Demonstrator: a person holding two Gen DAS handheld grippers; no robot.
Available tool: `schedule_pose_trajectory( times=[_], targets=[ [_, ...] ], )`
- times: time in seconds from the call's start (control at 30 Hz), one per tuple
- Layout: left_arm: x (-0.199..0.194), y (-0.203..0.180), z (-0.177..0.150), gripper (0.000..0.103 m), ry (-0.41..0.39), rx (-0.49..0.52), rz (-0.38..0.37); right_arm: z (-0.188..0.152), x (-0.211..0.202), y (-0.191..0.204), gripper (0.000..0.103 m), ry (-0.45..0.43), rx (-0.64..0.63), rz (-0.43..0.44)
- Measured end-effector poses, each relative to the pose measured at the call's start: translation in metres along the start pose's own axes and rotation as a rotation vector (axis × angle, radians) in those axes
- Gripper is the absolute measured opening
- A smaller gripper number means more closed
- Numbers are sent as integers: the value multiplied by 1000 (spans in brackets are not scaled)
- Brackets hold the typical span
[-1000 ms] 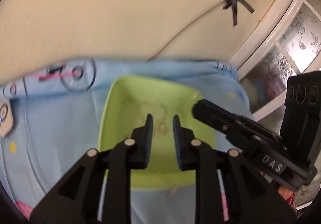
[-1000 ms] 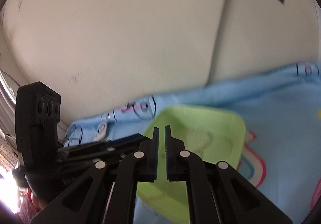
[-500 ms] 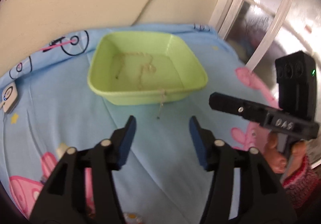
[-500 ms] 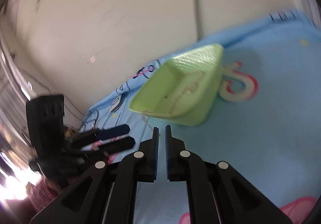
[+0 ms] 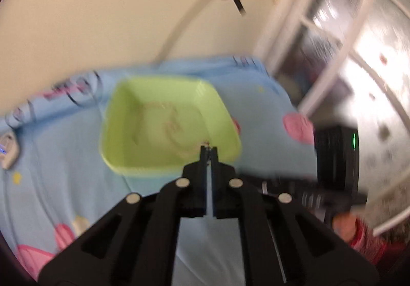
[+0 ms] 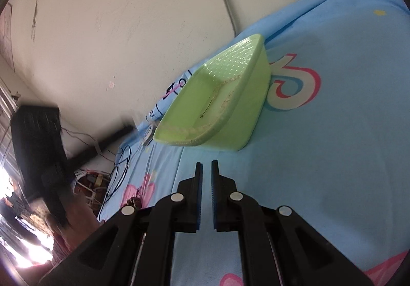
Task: Organize jewelry
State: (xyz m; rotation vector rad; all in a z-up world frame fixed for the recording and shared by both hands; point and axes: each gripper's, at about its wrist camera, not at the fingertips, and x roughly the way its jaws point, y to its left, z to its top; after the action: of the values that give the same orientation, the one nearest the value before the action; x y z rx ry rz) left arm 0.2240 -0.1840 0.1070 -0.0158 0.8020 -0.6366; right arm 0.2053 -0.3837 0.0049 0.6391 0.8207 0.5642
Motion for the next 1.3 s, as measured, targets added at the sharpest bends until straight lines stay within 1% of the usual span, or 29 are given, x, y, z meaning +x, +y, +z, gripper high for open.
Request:
schedule_pose_trajectory(
  times=[0.03, 0.07, 0.1, 0.13, 0.17, 0.2, 0.27, 0.37, 0.4, 0.43, 0.47, 0.5, 0.53, 0.57, 0.6, 0.67, 0.73, 0.83, 0.87, 0.97, 1.07, 1.1, 1.17, 1.2, 1.27, 1.3],
  targets=[
    [0, 5, 11, 17, -19, -20, 58, 0, 1, 1, 0, 2, -4, -1],
    [2, 12, 19, 42, -22, -45, 104, -1, 1, 1, 0, 4, -5, -1],
    [4, 17, 24, 50, -18, -69, 123, -1, 0, 1, 0, 4, -2, 1],
    [2, 24, 26, 50, -13, -103, 134, 0, 2, 0, 0, 4, 0, 2],
    [-4, 33, 24, 50, -15, -142, 120, 0, 1, 0, 0, 5, 3, 7],
    [-11, 38, 21, 50, -22, -156, 108, 0, 1, 0, 0, 6, 4, 9],
    [-34, 51, 6, 50, -38, -163, 122, -1, 2, 1, 0, 10, -2, 13],
    [-80, 80, -35, 50, -55, -178, 190, -3, 5, 11, 0, 15, -54, 1],
    [-100, 96, -57, 50, -55, -200, 233, -4, 7, 16, 0, 19, -74, -3],
    [-111, 105, -71, 50, -54, -217, 252, -6, 8, 20, 0, 24, -96, -4],
    [-129, 118, -93, 50, -47, -248, 277, -7, 10, 24, 0, 32, -119, -6],
    [-140, 127, -106, 50, -40, -268, 290, -10, 13, 30, 9, 46, -154, -10],
    [-152, 136, -123, 50, -31, -290, 307, -12, 15, 35, 13, 52, -180, -18],
    [-161, 143, -137, 50, -23, -306, 324, -14, 17, 39, 15, 56, -203, -32],
    [-171, 150, -153, 50, -16, -324, 345, -17, 20, 45, 15, 62, -232, -50],
    [-186, 158, -176, 50, -13, -352, 364, -22, 20, 51, 15, 96, -258, -43],
    [-197, 164, -192, 50, -26, -380, 354, -33, 34, 70, 15, 158, -304, -45],
    [-202, 165, -206, 50, -43, -400, 316, -61, 47, 107, 15, 236, -450, -92],
    [-203, 166, -210, 50, -47, -401, 306, -69, 49, 115, 15, 249, -476, -91],
    [-202, 159, -219, 50, -52, -397, 262, -95, 62, 142, 10, 304, -550, -67],
    [-196, 149, -224, 50, -39, -377, 226, -110, 64, 156, 10, 333, -600, -47],
    [-193, 144, -227, 50, -29, -364, 207, -115, 73, 166, 10, 331, -652, -91],
    [-189, 135, -230, 50, -15, -336, 187, -118, 80, 170, 10, 300, -727, -189],
    [-186, 129, -231, 50, -7, -317, 177, -117, 87, 169, 10, 307, -726, -208],
    [-180, 120, -232, 50, 7, -295, 162, -111, 91, 164, 10, 309, -687, -188],
    [-176, 116, -232, 50, 17, -285, 156, -109, 92, 163, 0, 309, -679, -205]
  ],
)
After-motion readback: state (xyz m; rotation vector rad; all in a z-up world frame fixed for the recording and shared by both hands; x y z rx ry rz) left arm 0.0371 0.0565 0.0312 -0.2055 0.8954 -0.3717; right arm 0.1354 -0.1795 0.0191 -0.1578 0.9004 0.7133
